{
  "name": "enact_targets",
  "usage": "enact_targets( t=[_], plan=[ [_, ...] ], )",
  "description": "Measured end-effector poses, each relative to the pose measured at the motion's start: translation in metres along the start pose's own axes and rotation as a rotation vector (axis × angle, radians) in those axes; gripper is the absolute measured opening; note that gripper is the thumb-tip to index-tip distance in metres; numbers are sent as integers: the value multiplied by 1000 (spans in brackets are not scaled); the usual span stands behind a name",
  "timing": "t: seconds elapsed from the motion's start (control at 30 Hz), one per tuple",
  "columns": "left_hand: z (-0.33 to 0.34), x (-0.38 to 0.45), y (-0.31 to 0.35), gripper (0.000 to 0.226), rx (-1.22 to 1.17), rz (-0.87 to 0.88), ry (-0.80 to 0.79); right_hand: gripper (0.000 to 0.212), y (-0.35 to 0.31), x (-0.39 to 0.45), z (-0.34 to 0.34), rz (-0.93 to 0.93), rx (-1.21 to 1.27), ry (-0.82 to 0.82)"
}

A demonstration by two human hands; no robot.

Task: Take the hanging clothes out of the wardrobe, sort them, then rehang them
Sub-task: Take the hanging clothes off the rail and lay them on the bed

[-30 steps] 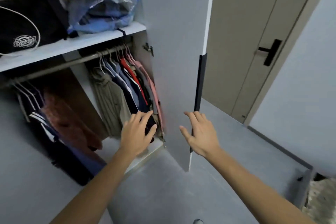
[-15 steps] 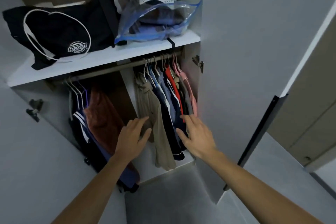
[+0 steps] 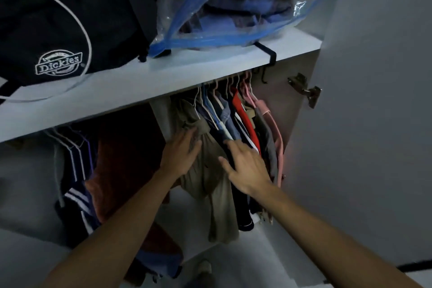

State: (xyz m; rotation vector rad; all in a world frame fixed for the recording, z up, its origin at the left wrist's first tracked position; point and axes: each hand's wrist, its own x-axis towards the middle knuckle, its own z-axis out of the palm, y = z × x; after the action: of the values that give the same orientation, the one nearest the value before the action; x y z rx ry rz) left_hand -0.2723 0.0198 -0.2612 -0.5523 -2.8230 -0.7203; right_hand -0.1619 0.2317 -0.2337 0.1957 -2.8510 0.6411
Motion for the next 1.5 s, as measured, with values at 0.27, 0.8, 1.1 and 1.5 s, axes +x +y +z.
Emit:
enact_targets(
  t=[0.27,0.8,1.1,1.5],
  plan=[
    [22,96,-44,76,22,24,72,34,-13,77,51,-41,-267,192],
    [54,128,-64,64,-107,86,203,19,21,113,95,-48,-419,383],
    [41,121,-48,72,-139,95,268,10,21,105,75,-58,-331,405],
    [23,98,-34,68,-138,1,296,15,1,89,42,-108,-177,368]
  ],
)
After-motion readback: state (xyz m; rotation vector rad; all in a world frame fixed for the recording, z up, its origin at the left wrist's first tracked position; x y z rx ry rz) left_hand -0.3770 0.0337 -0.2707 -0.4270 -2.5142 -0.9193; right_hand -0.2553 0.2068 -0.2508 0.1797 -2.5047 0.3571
